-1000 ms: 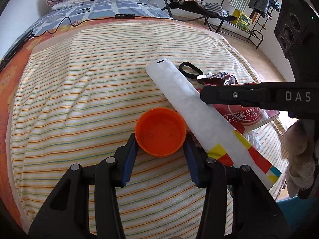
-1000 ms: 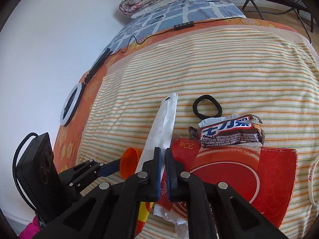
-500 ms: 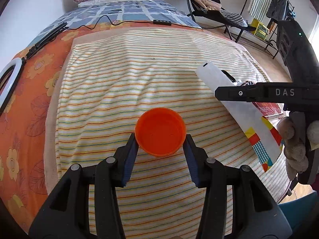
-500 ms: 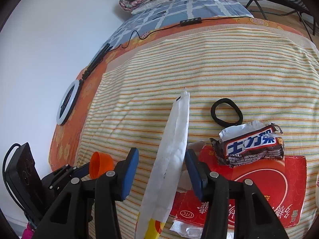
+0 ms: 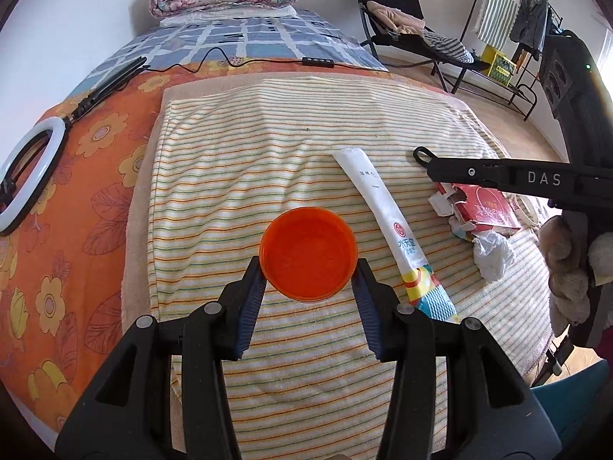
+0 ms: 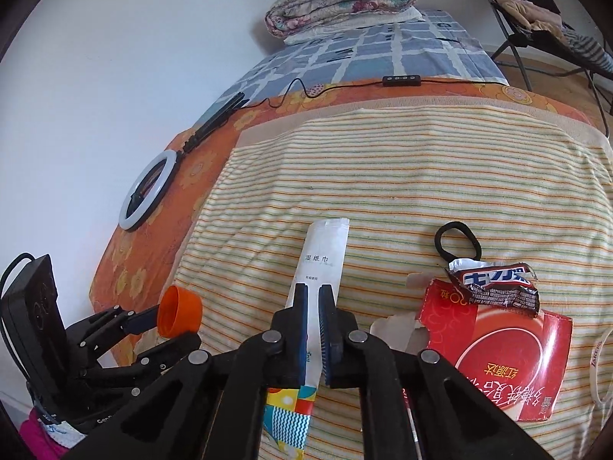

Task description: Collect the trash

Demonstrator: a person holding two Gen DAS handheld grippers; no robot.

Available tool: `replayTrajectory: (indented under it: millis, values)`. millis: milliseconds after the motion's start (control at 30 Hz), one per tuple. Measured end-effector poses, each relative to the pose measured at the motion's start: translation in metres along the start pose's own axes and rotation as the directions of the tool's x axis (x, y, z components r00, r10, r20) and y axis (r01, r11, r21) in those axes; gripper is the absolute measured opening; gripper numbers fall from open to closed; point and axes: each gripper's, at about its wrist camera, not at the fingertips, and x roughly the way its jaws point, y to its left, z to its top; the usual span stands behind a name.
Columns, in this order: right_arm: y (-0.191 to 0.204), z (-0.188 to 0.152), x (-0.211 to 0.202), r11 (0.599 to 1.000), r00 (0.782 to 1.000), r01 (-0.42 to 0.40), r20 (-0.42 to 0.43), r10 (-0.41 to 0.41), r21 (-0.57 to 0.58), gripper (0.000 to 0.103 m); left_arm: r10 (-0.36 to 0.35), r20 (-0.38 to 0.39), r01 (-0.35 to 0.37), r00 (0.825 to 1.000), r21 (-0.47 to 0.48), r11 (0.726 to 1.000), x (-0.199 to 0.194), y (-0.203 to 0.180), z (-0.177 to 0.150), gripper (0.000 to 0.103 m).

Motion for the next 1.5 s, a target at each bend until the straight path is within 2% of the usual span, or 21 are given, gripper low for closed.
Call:
replayTrajectory:
  millis: [33, 67, 100, 133, 267, 367, 400, 433, 467, 500, 533, 633, 1067, 1333, 1500]
  values:
    - [0.002, 0.001, 0.001, 1.0, 1.0, 0.02, -0.006, -0.02, -0.002, 0.029, 0.002, 0.001, -0.002, 1.0, 0.004, 1.0, -0.003, -0.001, -0.001, 0.047]
    - [0.002, 0.001, 0.004, 1.0, 1.0, 0.016, -0.027, -0.016, 0.007, 0.044, 0.005, 0.004, -0.005, 1.0, 0.008, 1.0, -0.006, -0.001, -0.002, 0.047]
    - [0.002, 0.001, 0.007, 1.0, 0.999, -0.006, -0.044, 0.007, 0.019, 0.064, 0.009, 0.006, -0.009, 1.0, 0.011, 1.0, -0.01, -0.001, -0.003, 0.047]
    - [0.002, -0.001, 0.011, 0.999, 0.998, -0.03, -0.053, 0.031, 0.024, 0.064, 0.012, 0.009, -0.012, 1.0, 0.011, 1.0, -0.013, -0.001, -0.004, 0.047]
    - [0.01, -0.01, 0.038, 1.0, 0.992, -0.016, -0.125, 0.017, 0.01, 0.064, 0.022, 0.014, -0.023, 1.0, 0.014, 1.0, -0.023, 0.002, -0.009, 0.047]
    - [0.011, -0.016, 0.055, 0.999, 0.987, 0.038, -0.155, -0.038, 0.0, 0.059, 0.027, 0.019, -0.028, 0.999, 0.012, 1.0, -0.027, 0.005, -0.012, 0.047]
    - [0.012, -0.016, 0.057, 0.998, 0.987, 0.055, -0.153, -0.057, -0.014, 0.054, 0.028, 0.02, -0.028, 0.999, 0.008, 1.0, -0.028, 0.007, -0.012, 0.047]
    - [0.013, -0.016, 0.057, 0.997, 0.987, 0.066, -0.148, -0.07, -0.027, 0.042, 0.03, 0.019, -0.03, 0.999, 0.005, 1.0, -0.027, 0.008, -0.012, 0.047]
    - [0.013, -0.016, 0.057, 0.997, 0.987, 0.07, -0.139, -0.075, -0.039, 0.036, 0.032, 0.017, -0.032, 0.999, 0.004, 0.999, -0.028, 0.009, -0.012, 0.047]
    - [0.013, -0.016, 0.057, 0.997, 0.988, 0.069, -0.138, -0.074, -0.044, 0.034, 0.033, 0.019, -0.033, 0.999, 0.003, 0.999, -0.028, 0.009, -0.012, 0.047]
    - [0.013, -0.017, 0.057, 0.997, 0.989, 0.063, -0.134, -0.068, -0.042, 0.026, 0.032, 0.021, -0.032, 0.999, 0.003, 0.999, -0.029, 0.01, -0.012, 0.047]
    - [0.012, -0.019, 0.055, 0.997, 0.991, 0.059, -0.117, -0.064, -0.047, 0.017, 0.034, 0.028, -0.034, 0.999, 0.009, 0.999, -0.032, 0.008, -0.013, 0.047]
    - [0.038, -0.019, -0.016, 0.998, 1.0, -0.023, -0.002, 0.023, -0.06, 0.016, 0.021, 0.056, -0.023, 0.998, 0.04, 0.999, -0.066, -0.015, -0.026, 0.047]
    - [0.054, -0.054, -0.076, 0.992, 0.999, -0.032, 0.028, 0.036, -0.125, 0.016, -0.002, 0.076, -0.004, 0.997, 0.072, 0.997, -0.1, -0.042, -0.052, 0.047]
    - [0.056, -0.089, -0.113, 0.988, 0.998, -0.056, 0.023, 0.06, -0.143, 0.016, -0.02, 0.077, 0.013, 0.997, 0.092, 0.996, -0.118, -0.057, -0.075, 0.047]
